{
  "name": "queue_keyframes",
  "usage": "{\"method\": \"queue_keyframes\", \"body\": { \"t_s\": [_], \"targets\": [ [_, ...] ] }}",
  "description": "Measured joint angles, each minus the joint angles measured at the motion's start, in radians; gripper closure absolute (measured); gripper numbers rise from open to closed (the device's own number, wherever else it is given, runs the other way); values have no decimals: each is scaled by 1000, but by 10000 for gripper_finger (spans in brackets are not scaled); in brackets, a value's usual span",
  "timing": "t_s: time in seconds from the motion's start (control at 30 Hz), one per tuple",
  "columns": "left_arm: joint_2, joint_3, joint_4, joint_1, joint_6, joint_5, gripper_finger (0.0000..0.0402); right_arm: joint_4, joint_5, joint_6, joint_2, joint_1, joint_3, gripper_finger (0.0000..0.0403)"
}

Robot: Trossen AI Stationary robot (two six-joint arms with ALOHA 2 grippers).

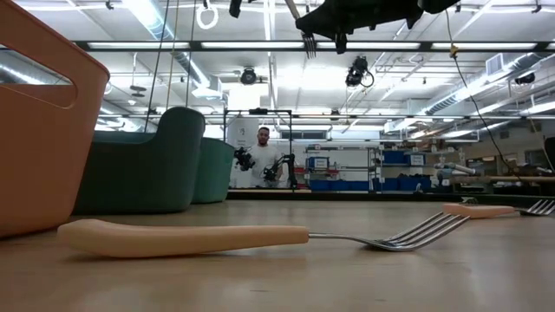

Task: Sort silverware by color (type)
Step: Put the white fork into the green bin

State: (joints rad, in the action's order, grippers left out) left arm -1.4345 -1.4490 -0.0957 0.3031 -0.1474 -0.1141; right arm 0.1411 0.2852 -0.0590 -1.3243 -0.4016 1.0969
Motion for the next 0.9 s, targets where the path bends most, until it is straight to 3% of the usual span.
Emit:
{"method": "queue_keyframes", "body": {
  "t_s": [0.23, 0.4, 0.63, 0.9],
  "targets": [
    [-2, 1, -14, 29, 15, -19, 362, 15, -65, 0, 1, 0, 0, 332],
    [17, 2, -73, 65, 107, -22, 362, 16, -111, 1, 3, -15, 1, 303],
    [63, 2, -449, 137, 194, -150, 362, 15, -109, 2, 5, -57, 1, 297],
    [39, 2, -895, 231, 197, -158, 343, 14, -109, 2, 5, -90, 1, 298]
  ]
}}
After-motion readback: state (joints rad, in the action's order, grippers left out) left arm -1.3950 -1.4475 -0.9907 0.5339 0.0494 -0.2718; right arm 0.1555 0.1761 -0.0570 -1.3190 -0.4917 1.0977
